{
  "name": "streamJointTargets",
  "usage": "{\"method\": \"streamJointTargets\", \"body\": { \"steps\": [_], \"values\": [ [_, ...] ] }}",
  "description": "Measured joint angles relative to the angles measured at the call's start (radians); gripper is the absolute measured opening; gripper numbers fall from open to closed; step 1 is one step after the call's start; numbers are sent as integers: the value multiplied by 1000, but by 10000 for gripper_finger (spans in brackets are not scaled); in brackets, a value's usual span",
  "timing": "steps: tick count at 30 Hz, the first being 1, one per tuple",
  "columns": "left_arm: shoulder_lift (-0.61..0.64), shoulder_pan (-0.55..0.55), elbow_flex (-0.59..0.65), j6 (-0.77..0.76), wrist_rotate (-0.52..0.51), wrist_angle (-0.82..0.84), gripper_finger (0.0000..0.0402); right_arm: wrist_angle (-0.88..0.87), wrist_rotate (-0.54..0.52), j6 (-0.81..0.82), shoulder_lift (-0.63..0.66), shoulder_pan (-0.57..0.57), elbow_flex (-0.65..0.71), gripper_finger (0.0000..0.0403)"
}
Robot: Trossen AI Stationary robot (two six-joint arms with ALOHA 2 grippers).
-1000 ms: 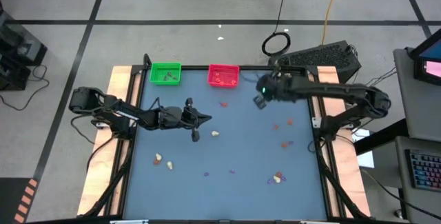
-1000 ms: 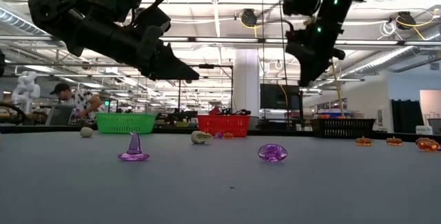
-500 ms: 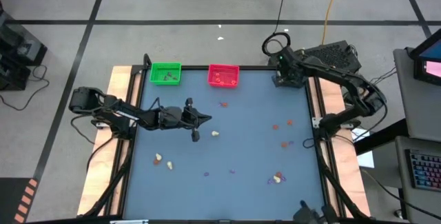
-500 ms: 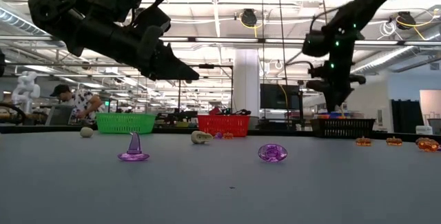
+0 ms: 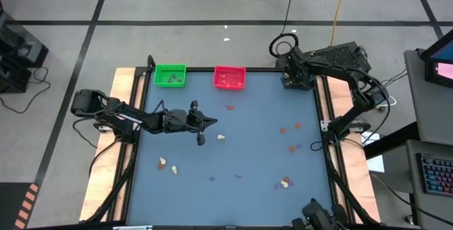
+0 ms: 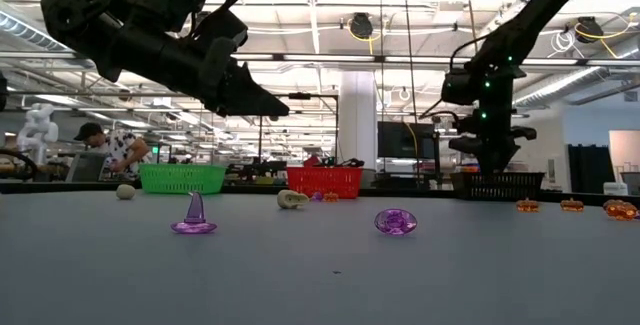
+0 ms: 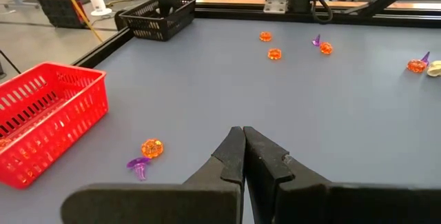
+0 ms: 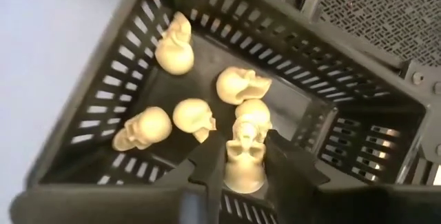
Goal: Sort Halloween decoration
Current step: Put the white skull toy into the black bin, then put the orange pumpkin toy into the red bin
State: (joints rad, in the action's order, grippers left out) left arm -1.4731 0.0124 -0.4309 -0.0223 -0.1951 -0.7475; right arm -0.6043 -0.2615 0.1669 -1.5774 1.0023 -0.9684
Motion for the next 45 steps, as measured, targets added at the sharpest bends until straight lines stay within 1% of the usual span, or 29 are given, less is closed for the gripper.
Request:
{"method": "streamJointTargets", "body": {
  "steps": [3,8,11,12,14,16,20,23,24,26,28,31,35,39,43,45],
  "values": [
    [0,0,0,0,0,0,8,-9,0,0,32,0,-8,122],
    [0,0,0,0,0,0,8,-85,1,-23,100,-21,-68,162],
    [0,0,0,0,0,0,8,-163,10,-26,145,-59,-103,169],
    [0,0,0,0,0,0,8,-193,27,-26,161,-76,-110,168],
    [0,0,0,0,0,0,8,-260,69,-23,195,-119,-114,157],
    [0,0,0,0,0,1,8,-337,111,-23,226,-177,-114,139],
    [0,0,0,-1,0,1,8,-481,161,18,275,-327,-113,86],
    [0,0,0,-3,0,1,8,-503,167,81,304,-455,-85,47],
    [0,0,0,-3,0,1,8,-503,185,102,310,-494,-67,36],
    [0,0,0,-19,0,1,8,-501,222,150,311,-567,-29,23],
    [0,0,0,-25,1,1,8,-498,237,191,310,-634,15,20],
    [0,-1,0,-25,7,5,8,-498,240,237,309,-730,80,31],
    [0,-1,0,-25,8,5,8,-495,271,289,309,-850,135,64],
    [0,-1,0,-25,8,5,8,-462,356,319,309,-953,178,101],
    [0,-1,0,-25,8,5,8,-406,376,329,310,-1017,206,128],
    [0,-1,0,-25,8,5,8,-340,413,339,310,-1030,225,134]
  ]
}}
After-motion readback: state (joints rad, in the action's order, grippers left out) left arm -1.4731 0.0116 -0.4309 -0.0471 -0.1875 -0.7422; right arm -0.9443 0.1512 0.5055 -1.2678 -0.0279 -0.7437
